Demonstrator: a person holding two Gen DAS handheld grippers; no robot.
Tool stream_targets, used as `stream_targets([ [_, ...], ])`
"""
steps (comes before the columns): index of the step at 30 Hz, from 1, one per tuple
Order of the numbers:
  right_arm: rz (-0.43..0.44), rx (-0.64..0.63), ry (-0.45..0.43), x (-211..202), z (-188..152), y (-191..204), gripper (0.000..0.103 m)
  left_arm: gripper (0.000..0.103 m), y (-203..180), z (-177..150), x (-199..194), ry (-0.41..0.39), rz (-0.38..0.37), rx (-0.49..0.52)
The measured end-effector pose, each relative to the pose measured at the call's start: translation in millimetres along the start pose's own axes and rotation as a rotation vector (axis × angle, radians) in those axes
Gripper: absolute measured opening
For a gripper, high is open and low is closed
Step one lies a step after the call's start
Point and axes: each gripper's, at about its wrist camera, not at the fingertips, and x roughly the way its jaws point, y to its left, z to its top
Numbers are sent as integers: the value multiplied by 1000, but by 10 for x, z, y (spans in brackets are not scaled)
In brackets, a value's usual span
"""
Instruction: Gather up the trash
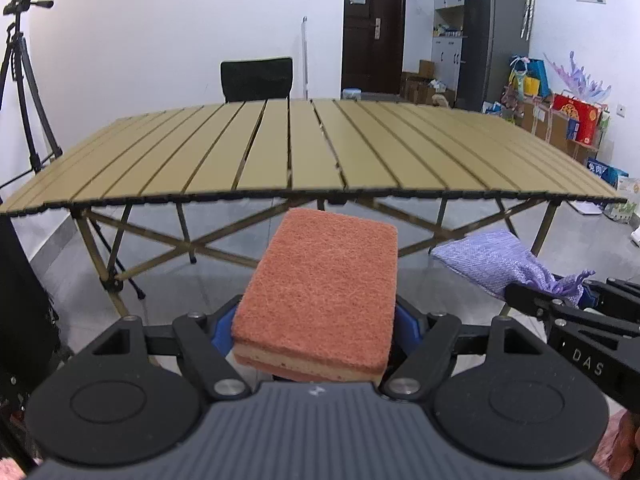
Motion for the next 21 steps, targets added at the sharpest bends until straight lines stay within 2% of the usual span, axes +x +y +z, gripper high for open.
stream_targets([
  [10, -41, -37, 112, 265, -282, 19, 29, 76, 254, -332, 315, 97, 20, -43],
  [21, -98, -55, 230, 583, -503, -125, 29, 76, 493, -416, 793, 168, 59, -101],
])
